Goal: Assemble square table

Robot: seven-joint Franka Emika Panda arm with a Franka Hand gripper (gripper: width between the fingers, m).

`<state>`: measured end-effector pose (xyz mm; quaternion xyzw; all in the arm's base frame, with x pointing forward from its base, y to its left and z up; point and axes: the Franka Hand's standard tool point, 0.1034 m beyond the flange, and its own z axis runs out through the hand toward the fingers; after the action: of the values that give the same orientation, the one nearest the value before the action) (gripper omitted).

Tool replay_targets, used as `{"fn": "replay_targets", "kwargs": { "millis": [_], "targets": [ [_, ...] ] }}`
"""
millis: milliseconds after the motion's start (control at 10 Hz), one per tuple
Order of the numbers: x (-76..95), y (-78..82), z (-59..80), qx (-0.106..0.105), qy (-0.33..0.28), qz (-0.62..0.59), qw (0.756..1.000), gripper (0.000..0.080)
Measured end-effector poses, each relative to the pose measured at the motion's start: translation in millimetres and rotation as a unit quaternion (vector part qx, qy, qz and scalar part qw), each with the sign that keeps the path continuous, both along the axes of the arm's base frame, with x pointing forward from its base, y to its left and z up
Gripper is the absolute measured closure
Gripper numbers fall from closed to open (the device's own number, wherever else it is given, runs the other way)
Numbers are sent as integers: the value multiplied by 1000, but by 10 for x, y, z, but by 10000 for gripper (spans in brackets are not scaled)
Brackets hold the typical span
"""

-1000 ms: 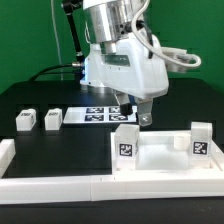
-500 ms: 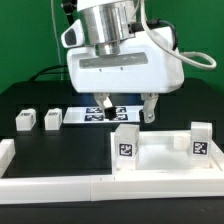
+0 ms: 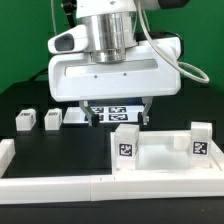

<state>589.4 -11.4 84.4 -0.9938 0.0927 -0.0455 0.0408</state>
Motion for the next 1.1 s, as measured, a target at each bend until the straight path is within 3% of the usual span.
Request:
{"fn": "replay_targets", "kwargs": {
  "millis": [200,400,500,600,800,1100],
  "targets": [
    [-100,-22,-63,-7,1,82,997,150],
    [-280,37,-222,-18,11,147,989,150],
    [-302,-31,-309,-22,15,160,987,150],
    [-342,-113,-475,-24,26,151,988,150],
    [-299,-127,-727,-28,41,136,990,150],
    [-271,-145,-753,-29,41,134,990,181]
  ]
}}
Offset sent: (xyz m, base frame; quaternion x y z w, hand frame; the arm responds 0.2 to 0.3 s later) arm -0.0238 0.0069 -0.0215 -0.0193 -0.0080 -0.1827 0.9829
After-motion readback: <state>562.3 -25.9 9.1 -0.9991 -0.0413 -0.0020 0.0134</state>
